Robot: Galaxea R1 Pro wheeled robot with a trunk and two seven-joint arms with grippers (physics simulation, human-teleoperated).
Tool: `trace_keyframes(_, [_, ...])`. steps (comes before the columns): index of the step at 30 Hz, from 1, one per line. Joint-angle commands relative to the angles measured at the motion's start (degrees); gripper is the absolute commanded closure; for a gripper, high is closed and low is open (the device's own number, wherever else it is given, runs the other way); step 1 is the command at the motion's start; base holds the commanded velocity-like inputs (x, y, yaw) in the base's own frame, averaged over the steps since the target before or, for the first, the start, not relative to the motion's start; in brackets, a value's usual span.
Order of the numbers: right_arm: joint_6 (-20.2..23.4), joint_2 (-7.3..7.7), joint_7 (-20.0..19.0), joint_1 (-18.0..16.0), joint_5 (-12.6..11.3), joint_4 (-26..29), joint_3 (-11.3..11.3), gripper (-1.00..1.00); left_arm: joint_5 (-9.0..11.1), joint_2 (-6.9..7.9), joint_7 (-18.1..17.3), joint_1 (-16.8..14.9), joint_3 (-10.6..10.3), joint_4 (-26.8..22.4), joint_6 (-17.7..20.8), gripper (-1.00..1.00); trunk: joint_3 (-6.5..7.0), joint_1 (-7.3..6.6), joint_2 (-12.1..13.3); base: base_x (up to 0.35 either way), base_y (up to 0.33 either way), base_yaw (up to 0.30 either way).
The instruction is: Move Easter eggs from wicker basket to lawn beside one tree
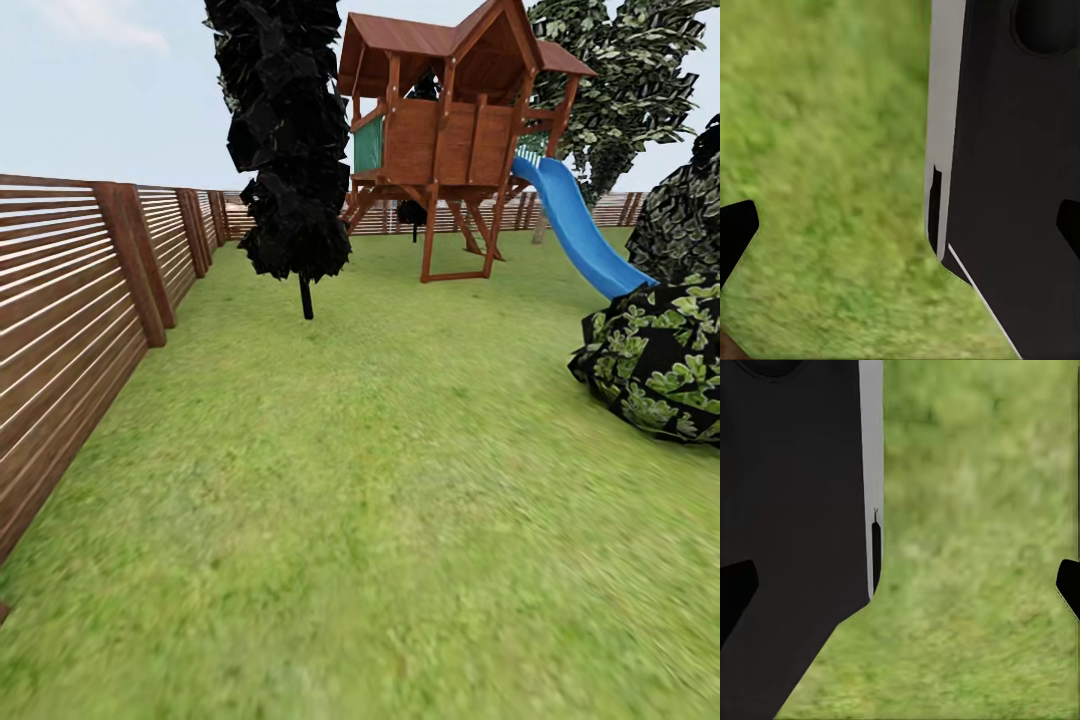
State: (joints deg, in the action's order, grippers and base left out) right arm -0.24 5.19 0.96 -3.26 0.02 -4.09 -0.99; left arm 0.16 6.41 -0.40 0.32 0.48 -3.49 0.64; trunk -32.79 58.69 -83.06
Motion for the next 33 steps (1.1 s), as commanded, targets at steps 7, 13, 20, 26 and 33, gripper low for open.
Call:
trace_keyframes(7, [-0.02,-0.01,0.1,-0.08,0.0,-0.12,-0.08,-1.0,0.02,0.01,-0.04,0.03,0.05,-0.12,0.07,-1.0,-0.04,0.03,-0.02,0.336,0.0,0.0])
trace_keyframes(13, [-0.02,-0.01,0.1,-0.08,-0.02,-0.12,-0.07,-1.0,0.02,0.01,-0.04,0.03,0.05,-0.12,0.07,-1.0,-0.04,0.03,-0.02,0.336,0.0,0.0])
trace_keyframes(20, [-0.02,-0.01,0.1,-0.08,-0.02,-0.12,-0.08,-1.0,0.02,0.01,-0.04,0.03,0.05,-0.12,0.07,-1.0,-0.04,0.03,-0.02,0.336,0.0,0.0])
trace_keyframes(26, [0.04,0.07,0.08,-0.08,0.15,-0.12,-0.22,-1.0,0.02,-0.07,-0.04,0.03,0.03,-0.12,0.0,-1.0,-0.04,0.03,-0.02,0.336,0.0,0.0])
trace_keyframes(33, [-0.11,1.38,-0.21,-0.08,0.58,0.37,-0.36,-1.0,0.02,0.89,-0.26,0.03,-0.13,-0.2,-0.11,-1.0,-0.04,0.03,-0.02,0.098,0.0,0.0])
